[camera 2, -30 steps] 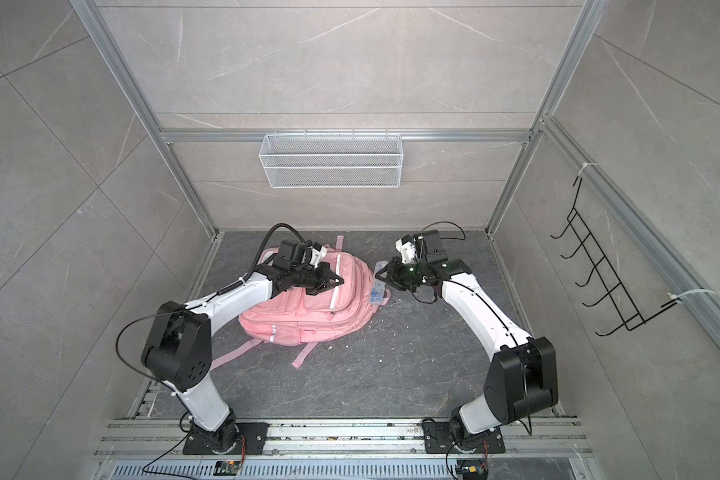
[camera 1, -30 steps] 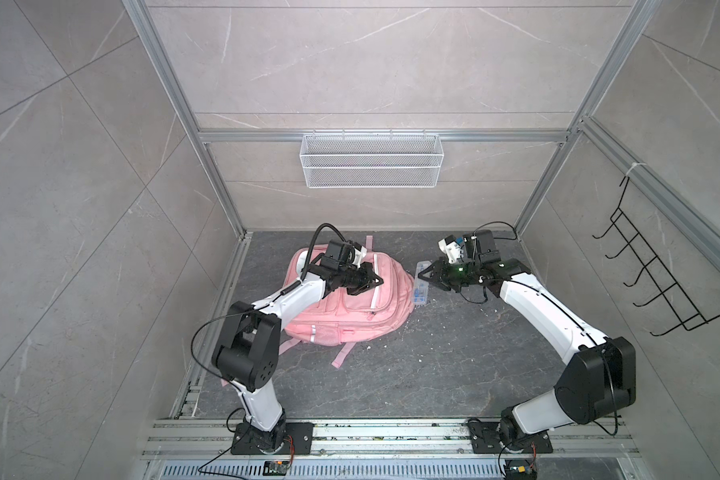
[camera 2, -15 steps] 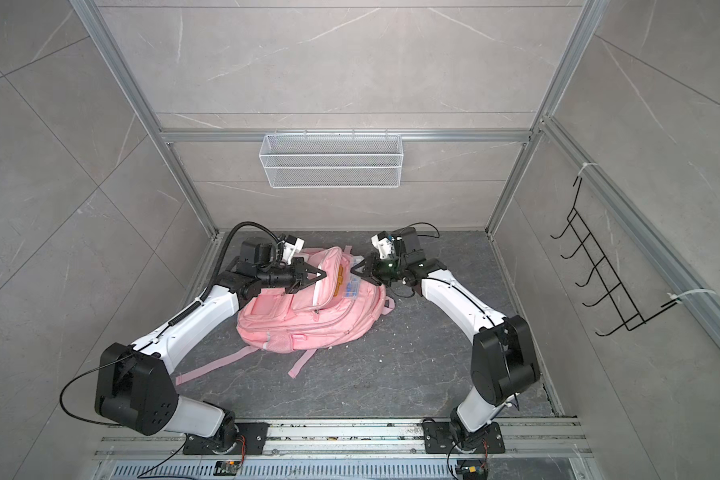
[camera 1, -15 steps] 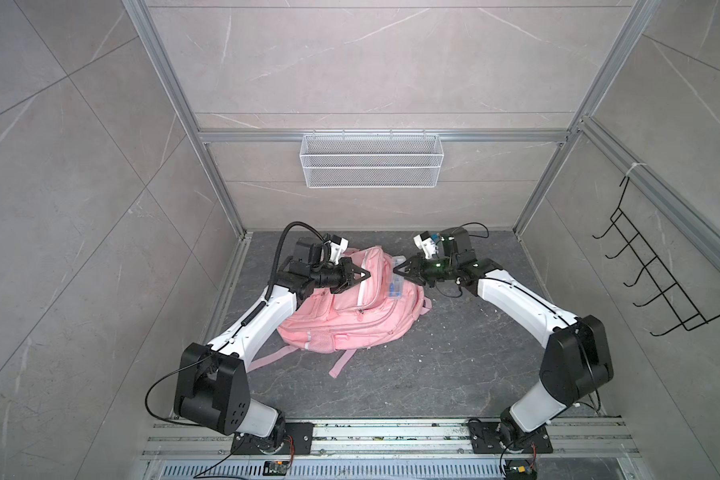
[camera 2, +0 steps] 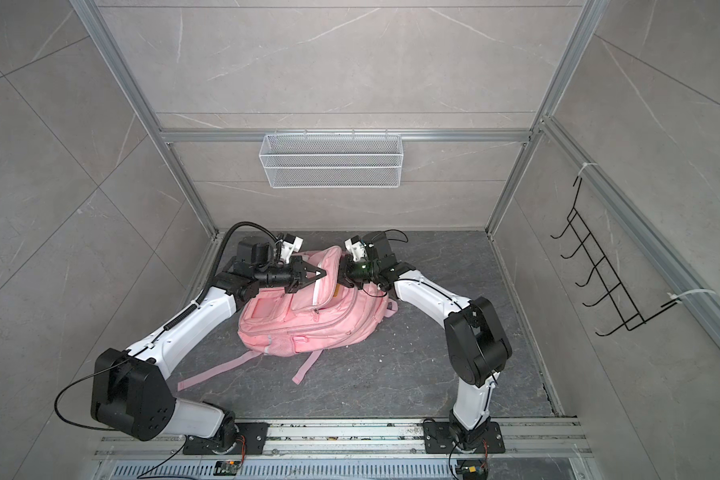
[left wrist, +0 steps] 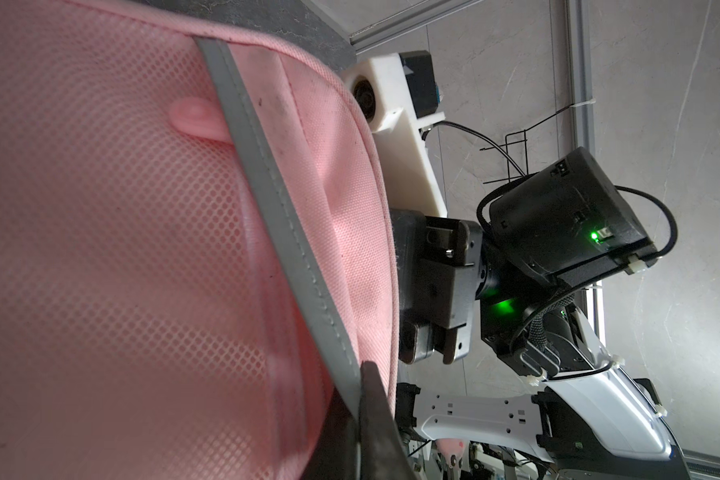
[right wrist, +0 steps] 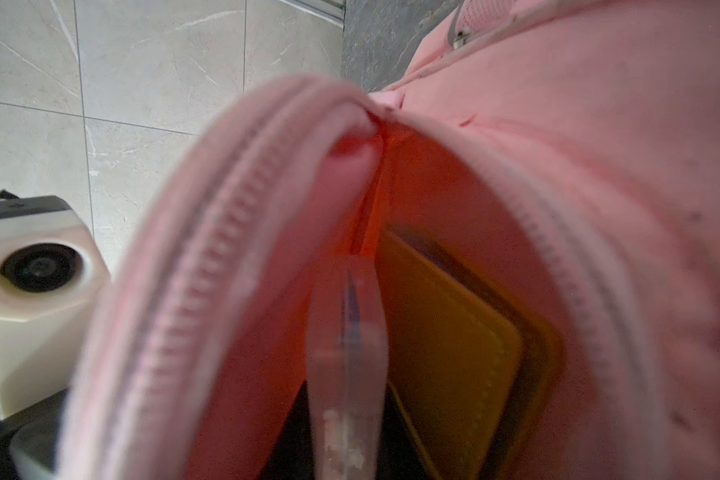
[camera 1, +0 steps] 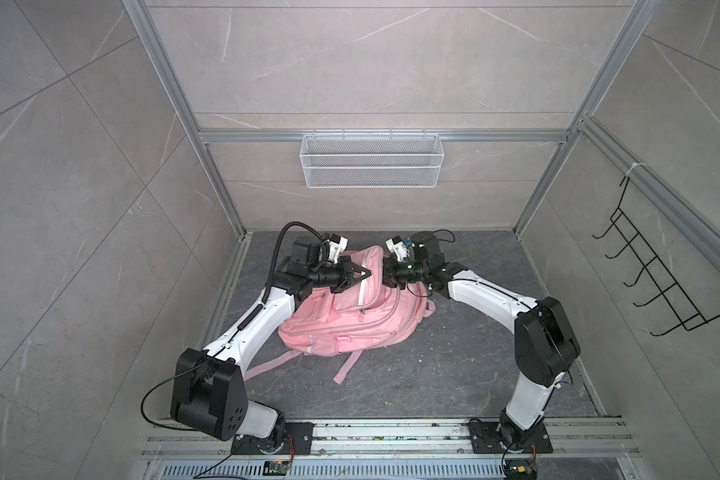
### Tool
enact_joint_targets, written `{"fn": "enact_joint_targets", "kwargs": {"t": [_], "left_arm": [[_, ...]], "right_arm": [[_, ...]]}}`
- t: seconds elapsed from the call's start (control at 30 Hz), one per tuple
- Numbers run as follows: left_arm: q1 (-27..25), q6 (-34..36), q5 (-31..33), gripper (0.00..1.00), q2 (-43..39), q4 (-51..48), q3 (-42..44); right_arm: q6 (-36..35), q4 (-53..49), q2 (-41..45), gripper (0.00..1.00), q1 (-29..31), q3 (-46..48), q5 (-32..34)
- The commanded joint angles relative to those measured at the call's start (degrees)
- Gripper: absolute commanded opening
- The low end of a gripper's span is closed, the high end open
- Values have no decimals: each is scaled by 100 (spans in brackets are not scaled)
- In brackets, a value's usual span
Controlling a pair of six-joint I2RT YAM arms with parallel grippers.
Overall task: Pack the student bag
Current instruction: 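Lower the clear pencil case into the open main compartment with the right gripper, then open the right gripper and lift it out of the backpack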
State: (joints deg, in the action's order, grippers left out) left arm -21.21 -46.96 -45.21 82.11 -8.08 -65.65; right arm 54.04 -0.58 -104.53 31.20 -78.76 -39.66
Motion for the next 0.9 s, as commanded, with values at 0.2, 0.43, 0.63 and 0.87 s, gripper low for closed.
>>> {"fn": "enact_joint_targets", "kwargs": {"t": [0.2, 0.43, 0.63, 0.87], "left_arm": [[3, -118, -354, 0, -498, 1173, -138], [68, -134, -199, 0, -511, 1177, 14], [191, -267, -146, 0, -444, 1379, 133], [231, 21, -158, 0, -275, 981, 13]], "right_arm": [[-773, -981, 213, 50, 88, -465, 494], [-1131, -1452, 747, 66, 87, -518, 770], [-1253, -1834, 1157, 72, 70, -318, 1037], [-1501, -2535, 1983, 74, 44, 79, 1686]]}}
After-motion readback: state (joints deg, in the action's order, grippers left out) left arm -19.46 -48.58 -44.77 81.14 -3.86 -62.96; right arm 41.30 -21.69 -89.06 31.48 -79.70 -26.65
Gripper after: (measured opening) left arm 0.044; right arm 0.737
